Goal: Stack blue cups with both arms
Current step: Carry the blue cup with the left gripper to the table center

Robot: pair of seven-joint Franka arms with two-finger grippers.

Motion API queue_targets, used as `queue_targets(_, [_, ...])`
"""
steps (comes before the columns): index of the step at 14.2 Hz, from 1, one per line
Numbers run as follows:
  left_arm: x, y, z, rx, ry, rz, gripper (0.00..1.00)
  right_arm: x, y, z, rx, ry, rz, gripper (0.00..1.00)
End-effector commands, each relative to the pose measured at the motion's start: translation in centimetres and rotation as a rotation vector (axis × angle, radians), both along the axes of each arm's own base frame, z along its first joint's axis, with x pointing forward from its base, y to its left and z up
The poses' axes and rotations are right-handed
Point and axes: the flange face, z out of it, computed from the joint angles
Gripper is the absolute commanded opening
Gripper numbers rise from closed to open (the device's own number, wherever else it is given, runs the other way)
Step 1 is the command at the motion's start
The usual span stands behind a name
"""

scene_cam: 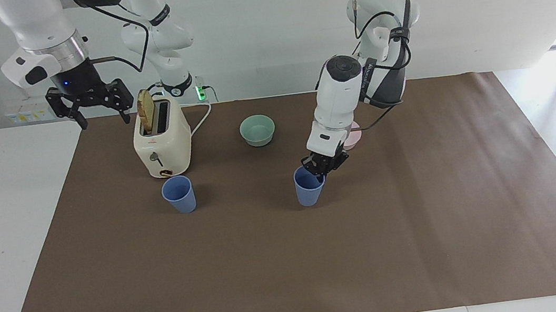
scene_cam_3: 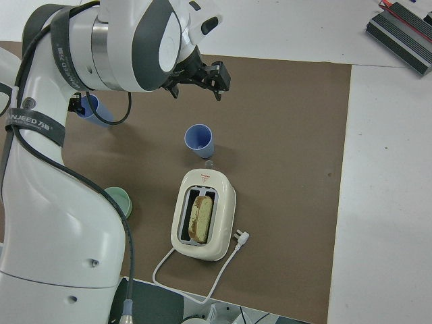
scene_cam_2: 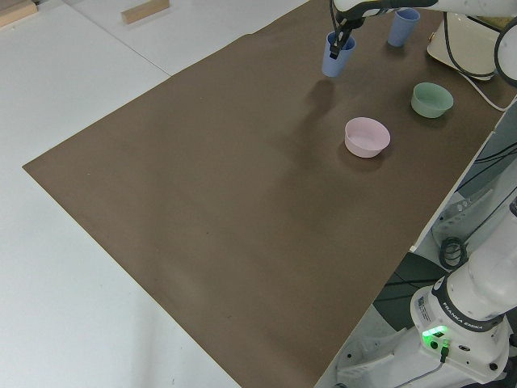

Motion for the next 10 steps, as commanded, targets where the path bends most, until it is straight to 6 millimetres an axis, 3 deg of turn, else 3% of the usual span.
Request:
queue_targets(1, [-0.66, -2.11, -2.04, 0.025, -0.013, -0.022, 0.00, -0.47, -0.20, 0.26, 0.003, -0.002, 0.014, 1.00])
queue_targets(5, [-0.55, -2.29, -1.99, 0.030, -0.021, -0.029, 0.00, -0.47, -0.22, 0.26, 0.002, -0.002, 0.014, 1.00])
queue_targets(7, [-0.56, -2.27, -2.05, 0.030, -0.021, -0.029, 0.05, -0.47, -0.20, 0.26, 0.003, -0.002, 0.013, 1.00])
queue_targets(8, [-0.52, -2.18, -2.10, 0.030, -0.021, -0.028, 0.17, -0.47, -0.20, 0.26, 0.003, -0.002, 0.014, 1.00])
queue_targets(10, [-0.36, -2.04, -2.12, 0.028, -0.021, -0.024, 0.58, -0.47, -0.47, 0.26, 0.002, -0.002, 0.008, 1.00])
